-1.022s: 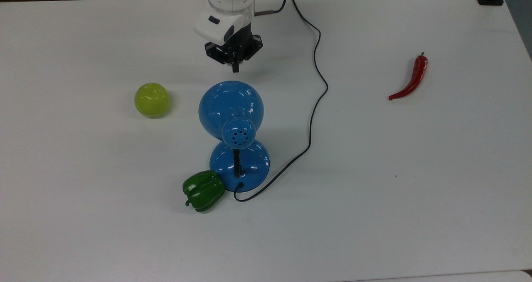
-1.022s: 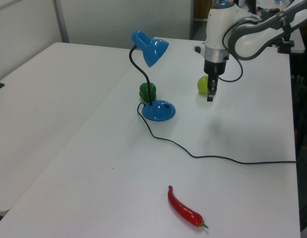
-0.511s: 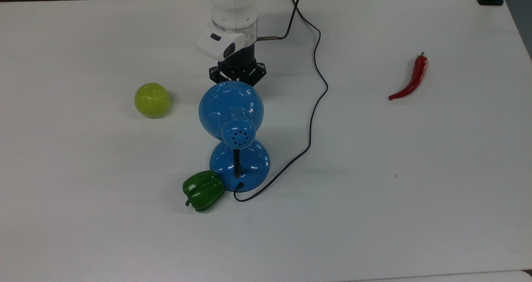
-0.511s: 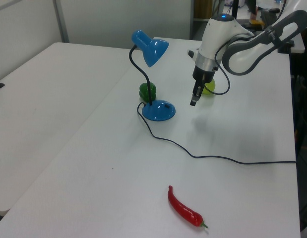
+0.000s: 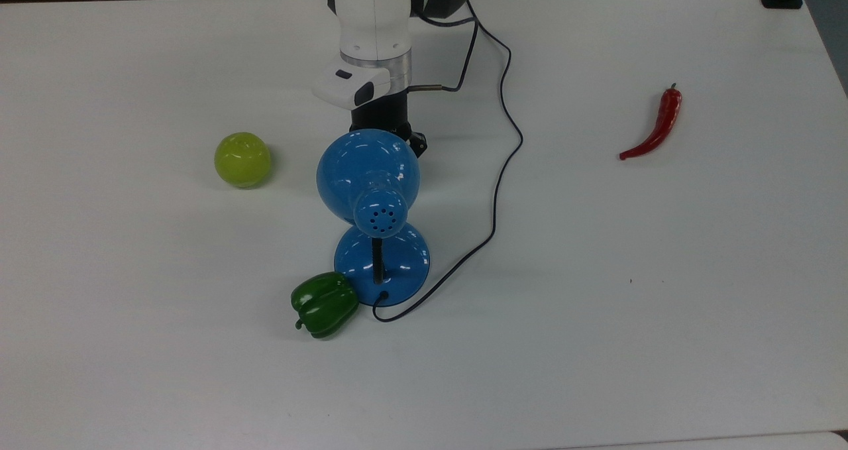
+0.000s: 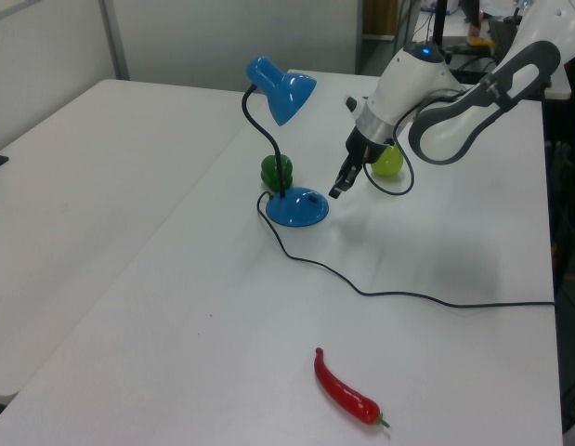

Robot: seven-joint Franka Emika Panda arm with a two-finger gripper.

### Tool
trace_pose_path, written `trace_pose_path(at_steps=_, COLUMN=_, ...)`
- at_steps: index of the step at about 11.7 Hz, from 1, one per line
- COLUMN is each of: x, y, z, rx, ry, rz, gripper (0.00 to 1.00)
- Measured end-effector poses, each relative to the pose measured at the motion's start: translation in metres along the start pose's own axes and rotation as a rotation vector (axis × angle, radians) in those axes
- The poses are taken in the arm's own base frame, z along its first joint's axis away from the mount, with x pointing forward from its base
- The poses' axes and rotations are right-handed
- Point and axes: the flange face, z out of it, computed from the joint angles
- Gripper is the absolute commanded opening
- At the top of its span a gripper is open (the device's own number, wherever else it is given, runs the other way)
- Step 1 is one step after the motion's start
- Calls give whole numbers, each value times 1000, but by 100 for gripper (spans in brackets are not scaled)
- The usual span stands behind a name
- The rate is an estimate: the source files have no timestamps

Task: Turn on desk lamp
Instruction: 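Lower the gripper onto the switch on the lamp base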

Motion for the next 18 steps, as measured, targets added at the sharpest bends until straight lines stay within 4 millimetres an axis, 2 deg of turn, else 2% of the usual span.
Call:
trace_pose_path(at_steps=3, x=4, y=2, z=3, rx=-2, ry=48, rz=4, gripper=0)
trace_pose_path(at_steps=7, x=22, y=15, z=6, rx=-18, ry=95, rz=19, gripper=0)
trace_pose_path(at_steps=9, x=28, y=20, z=14, rx=-25, ry=105, rz=23, gripper=0)
trace_pose_path(at_steps=12, x=30, y=20, z=24, rx=-25, ry=100, rz=22, gripper=0)
trace_pose_path(at_steps=18, x=28, y=10, z=29, rx=-17, ry=94, rz=10, gripper=0)
